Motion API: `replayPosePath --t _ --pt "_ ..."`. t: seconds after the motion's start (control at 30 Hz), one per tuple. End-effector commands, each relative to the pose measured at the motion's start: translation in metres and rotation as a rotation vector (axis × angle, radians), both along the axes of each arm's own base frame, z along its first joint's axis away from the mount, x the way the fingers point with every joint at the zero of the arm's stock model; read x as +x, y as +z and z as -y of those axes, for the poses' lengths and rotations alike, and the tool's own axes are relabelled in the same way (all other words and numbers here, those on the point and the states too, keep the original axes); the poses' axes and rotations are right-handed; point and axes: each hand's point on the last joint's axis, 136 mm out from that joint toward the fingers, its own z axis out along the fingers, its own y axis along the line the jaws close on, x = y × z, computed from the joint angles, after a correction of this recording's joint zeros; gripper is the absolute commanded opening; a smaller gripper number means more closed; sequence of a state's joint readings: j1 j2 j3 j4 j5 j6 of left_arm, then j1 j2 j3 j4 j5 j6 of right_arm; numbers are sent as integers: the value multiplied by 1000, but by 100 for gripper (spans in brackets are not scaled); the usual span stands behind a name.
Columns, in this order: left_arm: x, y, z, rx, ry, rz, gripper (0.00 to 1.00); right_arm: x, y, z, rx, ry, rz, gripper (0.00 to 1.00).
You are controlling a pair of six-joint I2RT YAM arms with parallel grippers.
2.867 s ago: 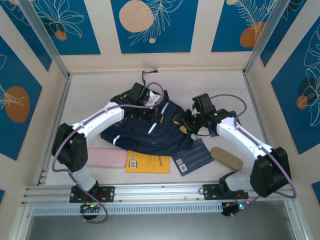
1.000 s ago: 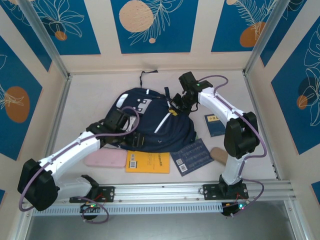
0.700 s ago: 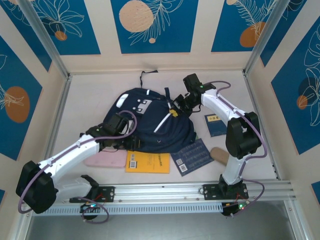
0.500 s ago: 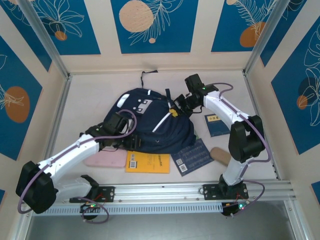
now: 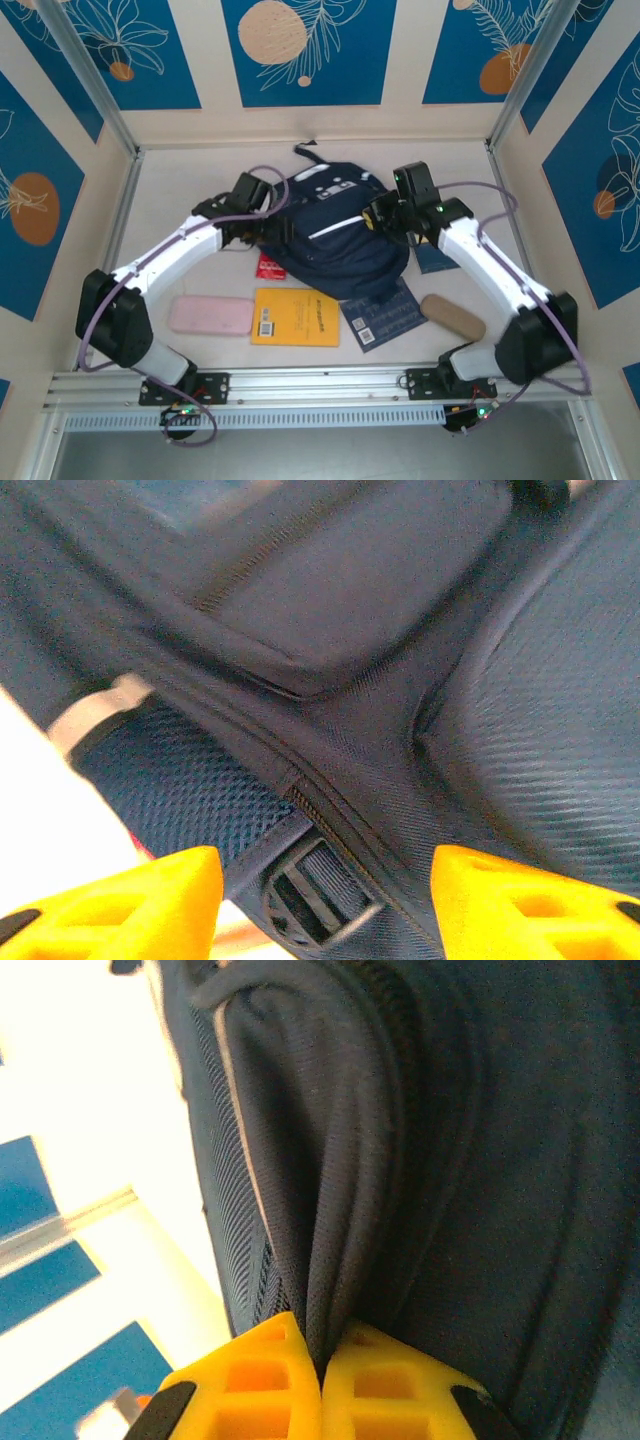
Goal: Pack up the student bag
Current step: Rotate the student bag at the center of the table.
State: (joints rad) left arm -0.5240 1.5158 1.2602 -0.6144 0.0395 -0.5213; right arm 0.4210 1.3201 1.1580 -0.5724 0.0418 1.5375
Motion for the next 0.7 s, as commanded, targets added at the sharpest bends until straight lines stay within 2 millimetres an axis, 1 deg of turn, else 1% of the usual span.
replayPosePath --t 0.0,0.03,0.07,0.1,0.13,0.17,0.23,0.27,0.3,0.33,0.37,0.43,0.5,0.53,0.57,0.6,0.63,0.67 --pt "33 73 -21 1 105 223 60 -18 39 -8 37 -79 104 0" --pt "32 78 -30 14 126 234 61 -25 31 -15 25 -55 75 0" --pt "30 82 -39 21 146 238 62 -32 21 -26 18 -14 49 2" --pt "27 83 -46 20 159 237 62 -38 12 -38 16 30 33 15" --pt "22 82 -52 10 172 225 63 -43 3 -52 15 89 18 38" --pt "16 79 -55 -8 175 207 63 -48 -4 -69 10 171 18 54" --pt "4 71 -60 -36 187 154 64 -58 -11 -95 -31 343 29 77" --pt "-3 66 -61 -44 188 123 64 -65 -17 -101 -75 421 11 83" --pt "-9 62 -60 -53 184 90 64 -69 -20 -102 -126 493 12 85" --pt "-16 57 -58 -64 183 57 64 -72 -24 -99 -172 534 12 86" --pt "-23 51 -57 -86 199 13 65 -75 -29 -92 -226 564 3 88" --pt "-37 39 -49 -131 233 -84 65 -75 -32 -74 -326 603 23 88" --pt "-55 29 -33 -165 267 -183 65 -71 -31 -43 -455 564 25 85" --pt "-62 25 -24 -183 276 -219 66 -68 -28 -31 -491 542 32 83" --pt "-71 22 -13 -205 292 -258 67 -63 -24 -15 -530 499 33 82" --pt "-79 20 -1 -224 311 -293 68 -59 -20 3 -561 451 26 81" --pt "-85 18 8 -237 328 -320 70 -55 -16 16 -577 410 29 80" --pt "-92 16 17 -256 357 -354 83 -51 -12 30 -589 361 32 79"
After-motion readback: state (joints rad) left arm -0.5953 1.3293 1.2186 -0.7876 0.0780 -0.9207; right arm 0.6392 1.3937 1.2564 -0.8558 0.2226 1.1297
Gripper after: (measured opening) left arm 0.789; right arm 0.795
